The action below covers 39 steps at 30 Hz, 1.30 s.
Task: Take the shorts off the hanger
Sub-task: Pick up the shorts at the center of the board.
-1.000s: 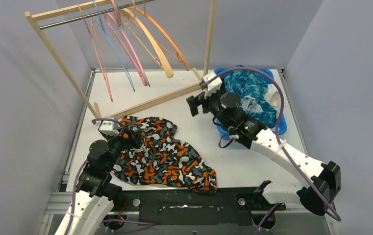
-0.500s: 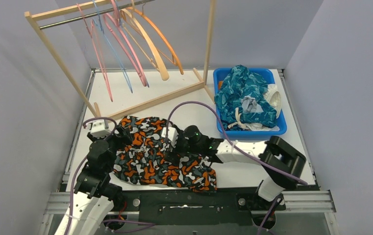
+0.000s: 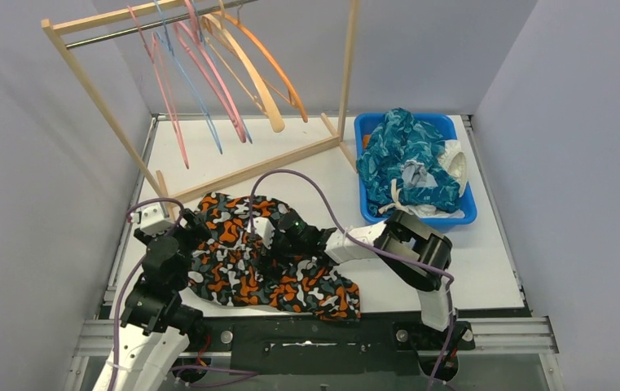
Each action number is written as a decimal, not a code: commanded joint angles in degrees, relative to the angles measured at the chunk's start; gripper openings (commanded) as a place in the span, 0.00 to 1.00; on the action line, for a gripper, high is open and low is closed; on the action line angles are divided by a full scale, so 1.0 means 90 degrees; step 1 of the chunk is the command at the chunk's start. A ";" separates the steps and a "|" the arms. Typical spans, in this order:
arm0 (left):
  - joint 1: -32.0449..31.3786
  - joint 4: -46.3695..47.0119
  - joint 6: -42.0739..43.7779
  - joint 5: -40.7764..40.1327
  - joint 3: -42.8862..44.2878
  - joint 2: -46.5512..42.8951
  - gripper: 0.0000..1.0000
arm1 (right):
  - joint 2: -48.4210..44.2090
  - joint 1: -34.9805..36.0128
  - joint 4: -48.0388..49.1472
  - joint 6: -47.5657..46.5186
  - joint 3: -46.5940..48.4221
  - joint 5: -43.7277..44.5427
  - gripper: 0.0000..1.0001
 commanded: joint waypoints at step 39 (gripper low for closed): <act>0.0034 0.0416 0.0066 0.0645 0.0155 0.0315 0.77 | -0.6017 -0.2698 -0.2209 0.0501 0.1323 0.6451 0.00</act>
